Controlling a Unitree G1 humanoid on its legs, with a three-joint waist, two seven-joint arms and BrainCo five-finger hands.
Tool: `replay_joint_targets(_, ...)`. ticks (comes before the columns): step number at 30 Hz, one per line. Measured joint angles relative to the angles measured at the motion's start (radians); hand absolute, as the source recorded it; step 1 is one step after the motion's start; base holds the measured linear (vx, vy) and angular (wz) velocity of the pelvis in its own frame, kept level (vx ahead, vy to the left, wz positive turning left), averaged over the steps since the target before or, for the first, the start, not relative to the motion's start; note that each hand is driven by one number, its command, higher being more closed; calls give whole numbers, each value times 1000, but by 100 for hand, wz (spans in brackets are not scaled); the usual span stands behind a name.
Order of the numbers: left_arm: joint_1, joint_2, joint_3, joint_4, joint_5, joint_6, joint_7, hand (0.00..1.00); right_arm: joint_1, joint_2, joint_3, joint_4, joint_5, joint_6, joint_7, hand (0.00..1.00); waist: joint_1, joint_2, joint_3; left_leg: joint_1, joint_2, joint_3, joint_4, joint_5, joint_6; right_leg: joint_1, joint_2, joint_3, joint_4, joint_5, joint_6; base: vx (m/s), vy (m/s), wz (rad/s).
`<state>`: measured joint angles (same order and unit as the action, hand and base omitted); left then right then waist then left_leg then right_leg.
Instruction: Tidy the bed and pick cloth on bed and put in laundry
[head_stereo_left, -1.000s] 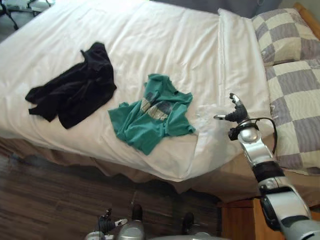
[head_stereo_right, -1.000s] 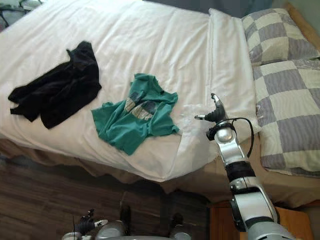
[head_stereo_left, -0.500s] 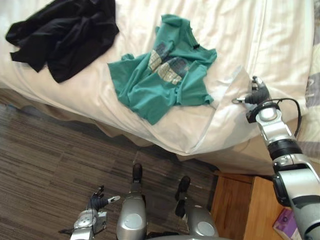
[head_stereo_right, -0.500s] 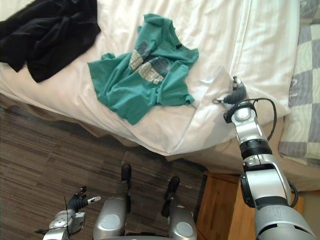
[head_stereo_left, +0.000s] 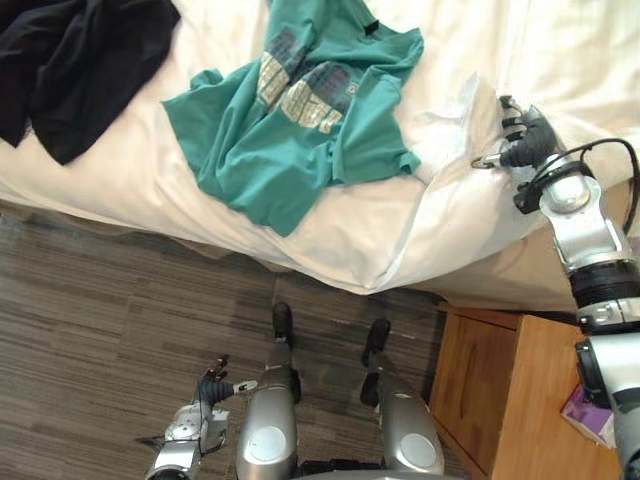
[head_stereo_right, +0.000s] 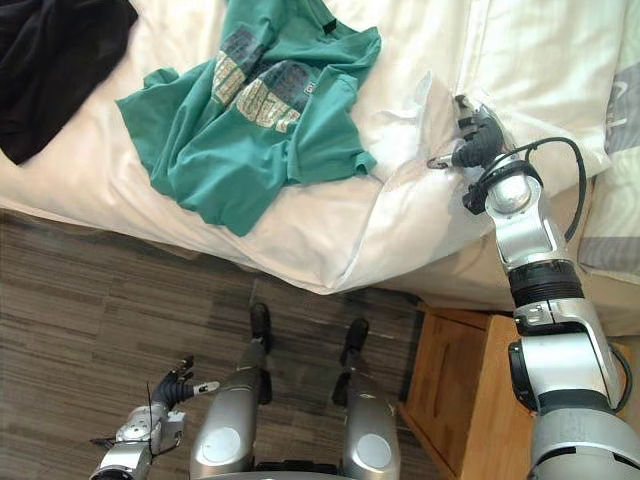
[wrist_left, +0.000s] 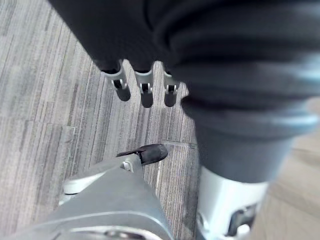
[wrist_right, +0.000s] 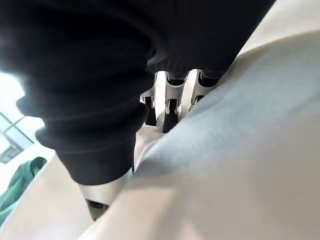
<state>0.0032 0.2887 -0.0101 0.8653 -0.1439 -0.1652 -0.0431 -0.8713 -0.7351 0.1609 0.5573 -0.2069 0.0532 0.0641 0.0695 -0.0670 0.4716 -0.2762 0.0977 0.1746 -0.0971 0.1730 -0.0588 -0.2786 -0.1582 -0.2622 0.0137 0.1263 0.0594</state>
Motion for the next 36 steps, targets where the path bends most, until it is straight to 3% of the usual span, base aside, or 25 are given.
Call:
replay_joint_targets(8,-23,0,0,9,-1,-36,-11,0,4,-3,1,29,31,9,8,100,0,1,0,-4,-2,-4,1,0,0,-1,-1,-3,-1,0,0,3,-1,0)
replay_joint_targets(11,-23,-1,0,8,0,-39,-18,0,83,7,-46,29,61,-9,5,100,1,1,0,9,-3,-5,2,7,9,16,-1,-6,-5,0,0,33,-12,4)
replay_joint_targets(16,-20,-11,4,4,15,-38,-17,0,353,103,-223,-90,119,-39,-36,100,-2,-5,-3,71,-4,0,2,5,8,82,-1,-6,-13,-2,2,19,-6,-2)
replay_joint_targets(18,-5,-13,13,5,36,-37,-18,0,478,192,-275,-136,161,-46,-72,100,-5,-31,-19,97,1,22,1,-3,0,95,4,18,-12,-13,16,-11,-5,-24)
replay_joint_targets(19,8,-13,19,6,41,-35,-18,0,525,235,-289,-145,180,-46,-91,0,-11,-48,-30,110,4,30,1,-6,1,103,7,24,-12,-17,17,-11,-10,-22)
replay_joint_targets(20,19,-12,23,6,42,-35,-18,0,554,260,-295,-148,192,-46,-104,0,-17,-58,-38,118,5,34,1,-10,0,109,8,27,-12,-19,18,1,-16,-18)
replay_joint_targets(22,64,-14,32,9,57,-34,-18,0,673,357,-332,-149,252,-57,-148,0,-30,-104,-81,152,9,57,-5,-30,-3,124,12,49,-5,-30,25,6,-10,-27)
replay_joint_targets(25,95,-22,64,14,78,-22,-17,0,772,456,-381,-136,372,-93,-180,0,-34,-129,-138,201,5,85,-5,-50,2,160,8,75,-7,-37,31,46,-1,-24)
replay_joint_targets(29,137,-53,94,42,80,-14,-17,0,799,559,-399,-10,451,-111,-221,0,-52,-124,-212,263,-8,102,-6,-75,-1,220,-4,83,-20,-51,47,90,-7,-11)
replay_joint_targets(31,141,-61,94,72,91,-6,-20,0,800,608,-424,80,451,-129,-291,0,-53,-106,-230,295,-15,114,-6,-95,-4,262,-11,88,-36,-56,50,88,-10,-9)
replay_joint_targets(36,144,-71,101,109,118,-2,-46,0,801,622,-479,211,386,-142,-421,0,-56,-90,-254,339,-28,136,-6,-122,-3,302,-22,103,-51,-65,63,90,-14,-11)
